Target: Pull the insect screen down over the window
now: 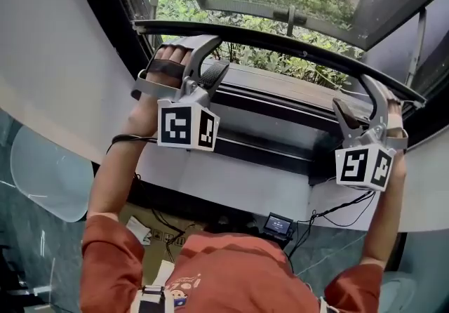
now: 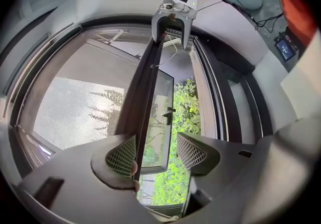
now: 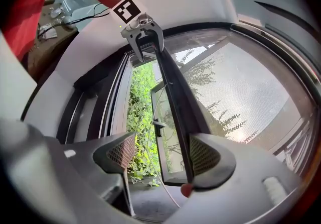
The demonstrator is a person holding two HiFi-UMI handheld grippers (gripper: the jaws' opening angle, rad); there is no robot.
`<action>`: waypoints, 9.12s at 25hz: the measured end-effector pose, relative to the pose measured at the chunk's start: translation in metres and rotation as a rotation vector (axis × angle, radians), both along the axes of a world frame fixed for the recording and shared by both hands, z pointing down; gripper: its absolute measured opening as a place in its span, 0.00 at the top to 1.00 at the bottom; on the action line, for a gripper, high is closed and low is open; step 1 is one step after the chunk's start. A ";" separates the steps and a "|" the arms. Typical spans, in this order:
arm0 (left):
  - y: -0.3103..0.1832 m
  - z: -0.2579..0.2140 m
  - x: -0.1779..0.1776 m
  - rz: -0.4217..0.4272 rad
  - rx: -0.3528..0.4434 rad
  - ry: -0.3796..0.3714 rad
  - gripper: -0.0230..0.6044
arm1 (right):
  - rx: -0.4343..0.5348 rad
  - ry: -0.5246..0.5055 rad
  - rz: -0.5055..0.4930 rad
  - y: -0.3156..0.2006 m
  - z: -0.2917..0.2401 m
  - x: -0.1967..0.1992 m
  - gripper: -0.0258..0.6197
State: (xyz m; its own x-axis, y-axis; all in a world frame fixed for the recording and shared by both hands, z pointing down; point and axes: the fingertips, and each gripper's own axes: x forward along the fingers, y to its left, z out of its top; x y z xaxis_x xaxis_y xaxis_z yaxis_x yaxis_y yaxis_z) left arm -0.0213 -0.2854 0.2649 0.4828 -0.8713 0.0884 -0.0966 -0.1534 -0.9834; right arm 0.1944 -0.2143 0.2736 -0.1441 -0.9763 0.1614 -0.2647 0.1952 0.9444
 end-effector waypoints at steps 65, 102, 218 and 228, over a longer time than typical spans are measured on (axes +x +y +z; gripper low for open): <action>0.012 0.149 -0.004 -0.015 -0.295 -0.025 0.57 | -0.293 -0.236 0.025 0.015 0.144 -0.010 0.43; 0.007 0.147 -0.004 -0.058 -0.267 -0.042 0.59 | -0.235 -0.261 0.019 0.013 0.141 -0.010 0.45; 0.143 0.169 -0.004 -0.019 -0.611 1.173 0.96 | 0.069 -1.182 0.070 0.124 0.149 -0.011 0.95; 0.140 0.166 -0.005 -0.011 -0.602 1.180 0.96 | 0.085 -1.193 0.086 0.125 0.146 0.004 0.95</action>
State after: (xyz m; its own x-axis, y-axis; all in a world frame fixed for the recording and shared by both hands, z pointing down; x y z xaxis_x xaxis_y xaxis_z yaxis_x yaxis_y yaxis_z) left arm -0.0265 -0.1451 0.4312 0.5293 -0.8484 -0.0049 -0.8454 -0.5269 -0.0883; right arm 0.1985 -0.0890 0.4199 -0.0927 -0.9911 -0.0952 -0.9911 0.0827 0.1043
